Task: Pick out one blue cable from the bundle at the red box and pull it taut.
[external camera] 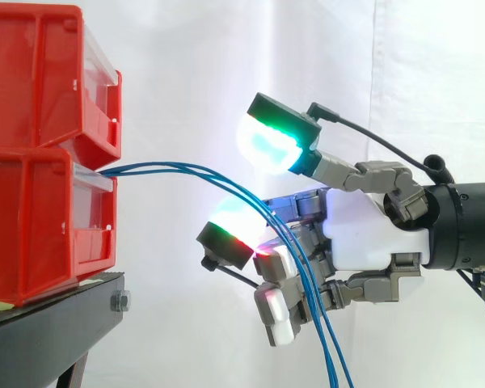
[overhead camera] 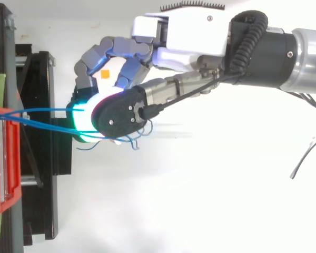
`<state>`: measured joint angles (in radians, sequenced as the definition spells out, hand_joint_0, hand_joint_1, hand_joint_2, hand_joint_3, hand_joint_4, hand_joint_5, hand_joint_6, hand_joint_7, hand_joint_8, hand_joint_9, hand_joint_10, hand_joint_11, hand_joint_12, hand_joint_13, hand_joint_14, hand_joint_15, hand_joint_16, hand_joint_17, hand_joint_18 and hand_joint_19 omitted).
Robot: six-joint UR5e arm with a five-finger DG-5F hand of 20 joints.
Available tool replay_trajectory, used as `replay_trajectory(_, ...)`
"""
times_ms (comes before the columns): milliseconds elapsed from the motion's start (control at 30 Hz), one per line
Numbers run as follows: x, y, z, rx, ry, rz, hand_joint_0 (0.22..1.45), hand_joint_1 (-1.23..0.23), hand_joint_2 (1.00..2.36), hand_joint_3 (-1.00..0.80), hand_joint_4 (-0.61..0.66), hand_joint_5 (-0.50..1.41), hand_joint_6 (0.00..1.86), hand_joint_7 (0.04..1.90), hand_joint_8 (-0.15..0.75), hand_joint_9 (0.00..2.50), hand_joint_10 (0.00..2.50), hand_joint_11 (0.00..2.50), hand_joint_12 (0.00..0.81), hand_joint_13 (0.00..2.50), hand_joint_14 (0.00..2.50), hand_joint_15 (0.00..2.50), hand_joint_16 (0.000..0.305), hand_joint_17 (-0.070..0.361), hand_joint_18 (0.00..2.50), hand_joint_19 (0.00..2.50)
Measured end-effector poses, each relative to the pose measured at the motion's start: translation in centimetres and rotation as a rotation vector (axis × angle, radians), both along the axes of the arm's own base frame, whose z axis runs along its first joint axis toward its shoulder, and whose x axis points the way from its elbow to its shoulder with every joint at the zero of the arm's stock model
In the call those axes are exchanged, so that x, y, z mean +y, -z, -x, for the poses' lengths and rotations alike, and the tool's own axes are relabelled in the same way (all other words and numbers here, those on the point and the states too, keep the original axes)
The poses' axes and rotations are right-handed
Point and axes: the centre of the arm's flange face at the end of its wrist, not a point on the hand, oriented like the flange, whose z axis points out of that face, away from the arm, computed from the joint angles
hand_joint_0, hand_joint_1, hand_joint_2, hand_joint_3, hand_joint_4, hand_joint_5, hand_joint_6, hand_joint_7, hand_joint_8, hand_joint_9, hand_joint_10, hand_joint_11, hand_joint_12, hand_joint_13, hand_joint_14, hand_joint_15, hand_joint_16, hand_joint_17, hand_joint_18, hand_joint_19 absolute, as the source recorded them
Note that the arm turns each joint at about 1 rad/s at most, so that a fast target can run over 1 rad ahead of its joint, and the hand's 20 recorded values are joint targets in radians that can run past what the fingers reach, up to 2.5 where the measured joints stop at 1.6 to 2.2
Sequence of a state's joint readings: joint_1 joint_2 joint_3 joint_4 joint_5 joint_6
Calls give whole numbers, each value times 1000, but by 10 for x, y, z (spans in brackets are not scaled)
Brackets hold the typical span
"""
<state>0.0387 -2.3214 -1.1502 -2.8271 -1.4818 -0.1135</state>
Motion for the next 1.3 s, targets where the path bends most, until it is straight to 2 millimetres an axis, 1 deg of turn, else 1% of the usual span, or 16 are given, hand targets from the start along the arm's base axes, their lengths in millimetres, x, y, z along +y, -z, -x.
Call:
replay_trajectory(33, 0, 0, 0, 0, 0, 0, 465, -643, 1000, -500, 88, -151, 898, 994, 229, 1102, 25, 775, 336, 1028, 23, 650, 54, 121, 727, 679)
replay_trajectory(67, 0, 0, 0, 0, 0, 0, 473, -647, 1000, -500, 88, -151, 897, 1006, 226, 1101, 25, 789, 330, 1025, 24, 655, 53, 120, 722, 682)
replay_trajectory(133, 0, 0, 0, 0, 0, -1, 569, -691, 1000, -500, 60, -154, 900, 1054, 190, 1078, 28, 799, 300, 1004, 24, 670, 47, 105, 689, 700)
replay_trajectory(167, 0, 0, 0, 0, -1, -1, 580, -703, 1001, -489, 53, -154, 901, 1058, 191, 1078, 28, 799, 300, 1003, 24, 668, 46, 104, 688, 701)
replay_trajectory(233, 1, 0, 0, 0, -1, -3, 611, -731, 1012, -392, 28, -155, 905, 1120, 193, 1078, 29, 804, 296, 1002, 26, 668, 45, 102, 689, 694)
replay_trajectory(400, 0, 0, 0, 0, 0, -6, 665, -789, 1019, -317, -50, -160, 922, 1205, 193, 1068, 27, 804, 286, 1001, 26, 667, 44, 99, 696, 674)
replay_trajectory(500, 0, 0, 0, 0, 0, -7, 700, -827, 1017, -350, -83, -166, 936, 1201, 198, 1056, 27, 797, 282, 997, 26, 654, 43, 97, 700, 648)
replay_trajectory(533, 0, 0, 0, 0, 0, -7, 729, -854, 1012, -395, -116, -169, 944, 1214, 193, 1038, 25, 788, 275, 991, 25, 656, 43, 96, 702, 632)
replay_trajectory(633, -1, 0, 0, 0, 1, -9, 749, -890, 1000, -500, -132, -174, 953, 1200, 188, 1031, 25, 791, 274, 984, 24, 633, 42, 94, 703, 605)
replay_trajectory(667, -1, 0, 0, 1, 2, -9, 751, -891, 1000, -500, -133, -174, 954, 1203, 191, 1027, 28, 794, 274, 983, 27, 640, 42, 94, 704, 605)
replay_trajectory(767, -2, 0, 0, 1, 3, -9, 733, -918, 1000, -500, -118, -175, 958, 1165, 183, 1024, 27, 786, 272, 975, 26, 637, 42, 94, 702, 594)
replay_trajectory(967, -2, 0, 1, 2, 3, -9, 648, -978, 1000, -500, -55, -168, 953, 1075, 183, 1020, 27, 786, 271, 967, 26, 640, 41, 93, 692, 604)
replay_trajectory(1133, -2, 0, 1, 2, 3, -9, 526, -984, 1000, -500, -10, -160, 952, 994, 188, 1026, 27, 789, 285, 969, 26, 640, 45, 100, 696, 607)
replay_trajectory(1233, -2, 0, 1, 2, 3, -9, 440, -912, 1000, -500, 27, -154, 941, 933, 206, 1035, 24, 774, 311, 984, 25, 637, 51, 116, 712, 612)
replay_trajectory(1267, -2, 0, 1, 2, 3, -9, 434, -898, 1000, -500, 33, -153, 936, 932, 210, 1037, 25, 770, 312, 987, 22, 638, 52, 117, 715, 616)
replay_trajectory(1300, -2, 0, 1, 2, 3, -9, 422, -813, 1000, -500, 41, -150, 931, 893, 215, 1047, 23, 775, 319, 992, 22, 644, 54, 121, 726, 611)
